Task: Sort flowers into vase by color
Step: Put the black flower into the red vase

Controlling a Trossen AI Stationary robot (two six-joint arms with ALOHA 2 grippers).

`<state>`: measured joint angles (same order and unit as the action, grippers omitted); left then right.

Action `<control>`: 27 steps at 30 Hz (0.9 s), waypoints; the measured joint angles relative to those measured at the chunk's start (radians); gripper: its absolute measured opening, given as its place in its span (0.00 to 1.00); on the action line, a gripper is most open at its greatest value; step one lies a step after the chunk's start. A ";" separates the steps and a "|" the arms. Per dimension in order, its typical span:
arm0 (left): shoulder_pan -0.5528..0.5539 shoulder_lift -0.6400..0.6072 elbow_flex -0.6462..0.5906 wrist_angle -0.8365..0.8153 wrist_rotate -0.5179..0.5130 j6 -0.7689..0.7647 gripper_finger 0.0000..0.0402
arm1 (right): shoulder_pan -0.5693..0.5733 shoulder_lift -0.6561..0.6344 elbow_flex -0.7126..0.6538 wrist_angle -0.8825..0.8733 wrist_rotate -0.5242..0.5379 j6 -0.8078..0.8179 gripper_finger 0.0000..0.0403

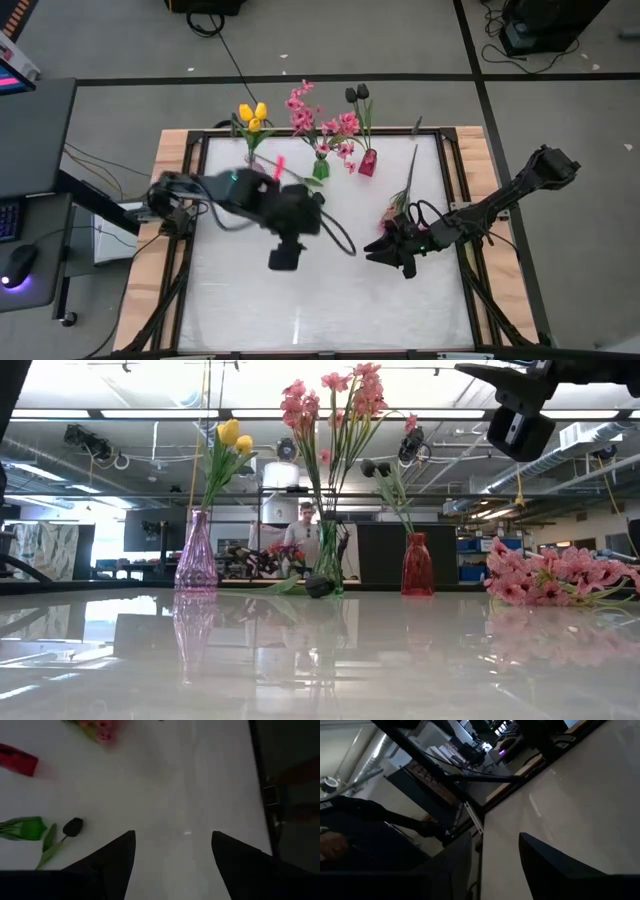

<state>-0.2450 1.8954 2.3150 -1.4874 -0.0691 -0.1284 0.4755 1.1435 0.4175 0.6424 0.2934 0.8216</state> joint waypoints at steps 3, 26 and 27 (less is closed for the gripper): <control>-0.021 0.055 0.000 0.002 -0.036 0.002 0.67 | 0.000 0.000 0.000 -0.004 -0.001 -0.021 0.43; 0.002 0.311 0.001 -0.080 -0.288 0.018 0.67 | 0.000 0.000 0.000 -0.176 -0.492 -0.071 0.43; 0.009 0.312 0.001 -0.080 -0.289 0.018 0.67 | 0.000 0.000 0.000 -0.192 -0.535 -0.075 0.43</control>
<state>-0.2363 2.2070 2.3161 -1.5671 -0.3577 -0.1104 0.4755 1.1435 0.4175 0.4504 -0.2420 0.7466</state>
